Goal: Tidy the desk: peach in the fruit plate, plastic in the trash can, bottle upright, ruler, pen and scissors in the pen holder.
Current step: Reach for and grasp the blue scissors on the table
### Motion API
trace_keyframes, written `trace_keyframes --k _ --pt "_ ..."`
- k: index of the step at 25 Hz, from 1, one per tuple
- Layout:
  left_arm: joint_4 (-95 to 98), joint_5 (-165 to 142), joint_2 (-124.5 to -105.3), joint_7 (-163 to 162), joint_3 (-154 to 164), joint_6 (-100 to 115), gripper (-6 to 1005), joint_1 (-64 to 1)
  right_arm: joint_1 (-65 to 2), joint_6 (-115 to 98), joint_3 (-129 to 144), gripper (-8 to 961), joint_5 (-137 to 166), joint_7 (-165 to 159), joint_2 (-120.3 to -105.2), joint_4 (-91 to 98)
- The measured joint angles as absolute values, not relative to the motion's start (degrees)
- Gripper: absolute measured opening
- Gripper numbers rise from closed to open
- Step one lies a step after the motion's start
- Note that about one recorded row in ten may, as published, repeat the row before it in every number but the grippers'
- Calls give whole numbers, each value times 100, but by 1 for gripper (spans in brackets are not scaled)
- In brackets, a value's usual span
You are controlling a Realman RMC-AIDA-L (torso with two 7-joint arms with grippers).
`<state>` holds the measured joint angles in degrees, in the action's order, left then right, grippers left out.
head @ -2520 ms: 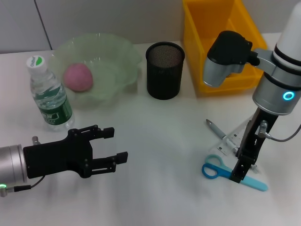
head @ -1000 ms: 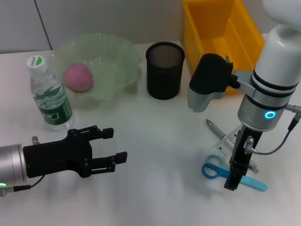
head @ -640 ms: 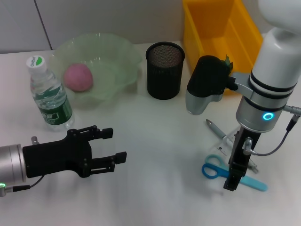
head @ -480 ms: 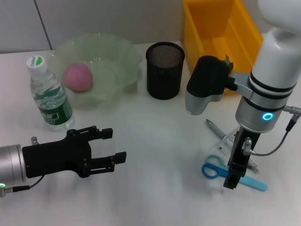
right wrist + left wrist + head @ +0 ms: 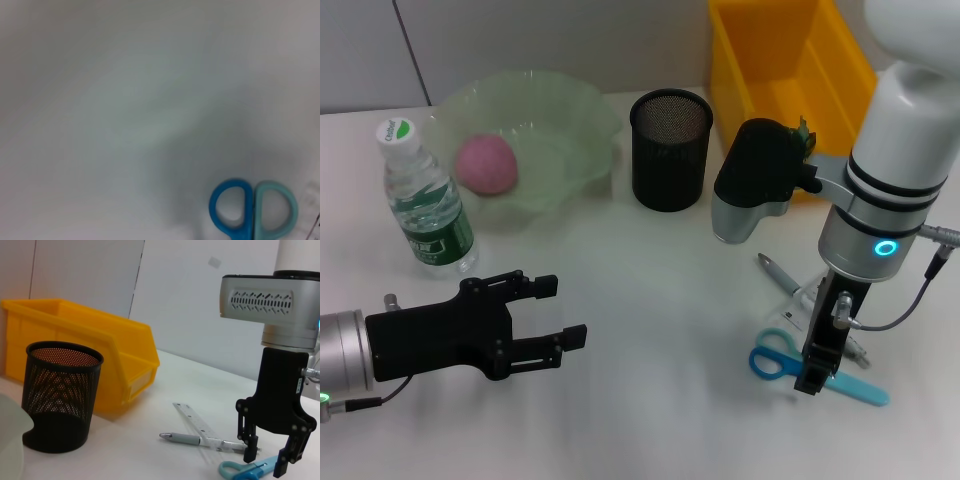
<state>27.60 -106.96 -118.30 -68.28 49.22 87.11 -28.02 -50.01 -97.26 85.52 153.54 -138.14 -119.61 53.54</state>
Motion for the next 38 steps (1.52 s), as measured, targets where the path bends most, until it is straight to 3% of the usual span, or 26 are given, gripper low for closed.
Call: trace_keyframes --k 38 --pt "2760 -10705 -11821 -6829 4922 8719 791 -2812 -4916 -9517 8841 455 15356 -14080 -11962 5353"
